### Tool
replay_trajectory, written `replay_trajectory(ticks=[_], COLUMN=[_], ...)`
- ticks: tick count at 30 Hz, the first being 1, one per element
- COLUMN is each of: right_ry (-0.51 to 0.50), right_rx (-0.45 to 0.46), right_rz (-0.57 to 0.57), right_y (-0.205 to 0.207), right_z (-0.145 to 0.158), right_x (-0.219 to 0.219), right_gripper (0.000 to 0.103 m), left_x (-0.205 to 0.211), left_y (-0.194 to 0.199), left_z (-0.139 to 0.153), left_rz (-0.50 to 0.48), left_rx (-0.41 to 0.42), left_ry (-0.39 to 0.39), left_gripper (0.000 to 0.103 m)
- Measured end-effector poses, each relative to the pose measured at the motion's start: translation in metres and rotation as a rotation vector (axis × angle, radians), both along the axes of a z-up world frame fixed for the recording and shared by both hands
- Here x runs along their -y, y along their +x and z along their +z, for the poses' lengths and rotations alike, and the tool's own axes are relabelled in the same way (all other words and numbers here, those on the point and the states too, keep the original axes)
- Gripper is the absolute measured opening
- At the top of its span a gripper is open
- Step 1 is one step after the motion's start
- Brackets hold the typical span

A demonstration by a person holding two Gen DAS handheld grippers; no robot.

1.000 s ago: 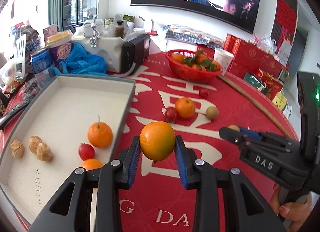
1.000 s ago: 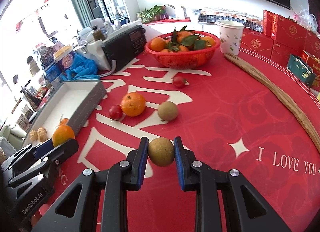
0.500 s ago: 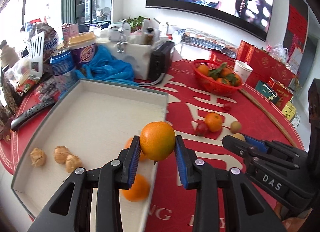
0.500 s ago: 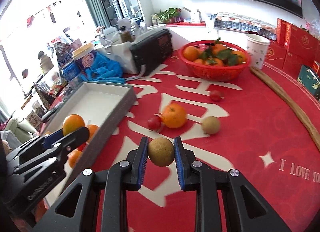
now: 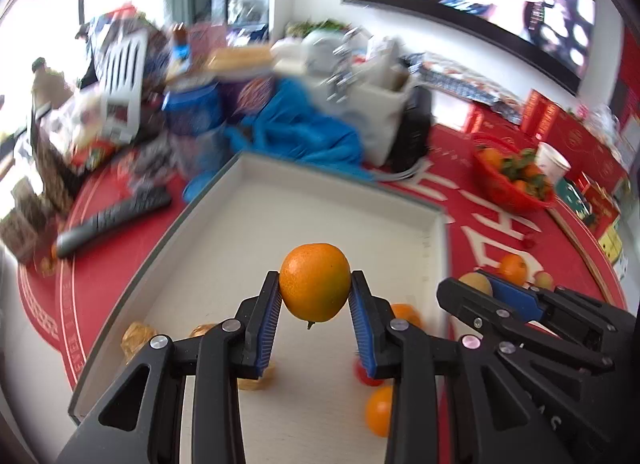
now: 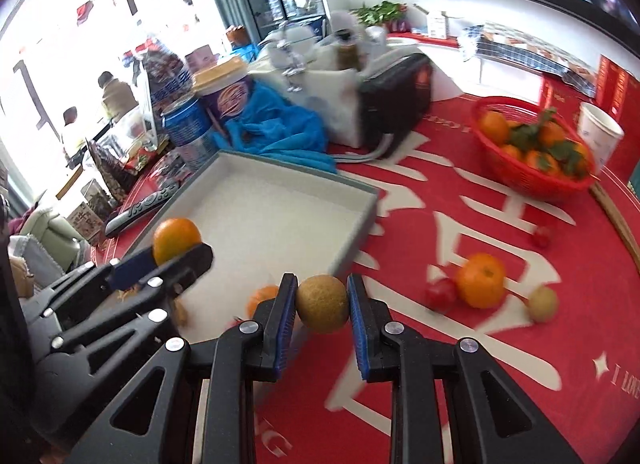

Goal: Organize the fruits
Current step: 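Carry the orange in left tool and kiwi in right tool over the white tray, then open left tool to drop the orange while right tool releases the kiwi into the tray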

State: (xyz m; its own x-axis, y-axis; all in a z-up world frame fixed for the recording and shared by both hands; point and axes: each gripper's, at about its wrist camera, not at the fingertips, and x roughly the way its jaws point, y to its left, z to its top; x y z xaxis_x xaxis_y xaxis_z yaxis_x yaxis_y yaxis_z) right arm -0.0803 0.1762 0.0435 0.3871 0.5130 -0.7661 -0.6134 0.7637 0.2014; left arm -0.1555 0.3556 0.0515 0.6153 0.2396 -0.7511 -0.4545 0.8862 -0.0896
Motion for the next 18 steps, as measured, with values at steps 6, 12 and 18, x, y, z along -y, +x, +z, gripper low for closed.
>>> replay_trajectory(ticks=[6, 12, 18], right_ry=[-0.021, -0.053, -0.061], right_rx=[-0.013, -0.028, -0.058], right_rz=[0.041, 0.051, 0.037], right_y=[0.001, 0.004, 0.010], right_z=[-0.006, -0.014, -0.021], right_x=[-0.042, -0.064, -0.065], right_gripper=[0.027, 0.027, 0.027], left_x=[-0.040, -0.052, -0.051], left_y=[-0.004, -0.005, -0.005], left_z=[-0.013, -0.023, -0.024], left_rz=[0.112, 0.157, 0.171], left_rx=[-0.033, -0.061, -0.077], left_ry=[-0.080, -0.118, -0.097], left_gripper=[0.037, 0.037, 0.050])
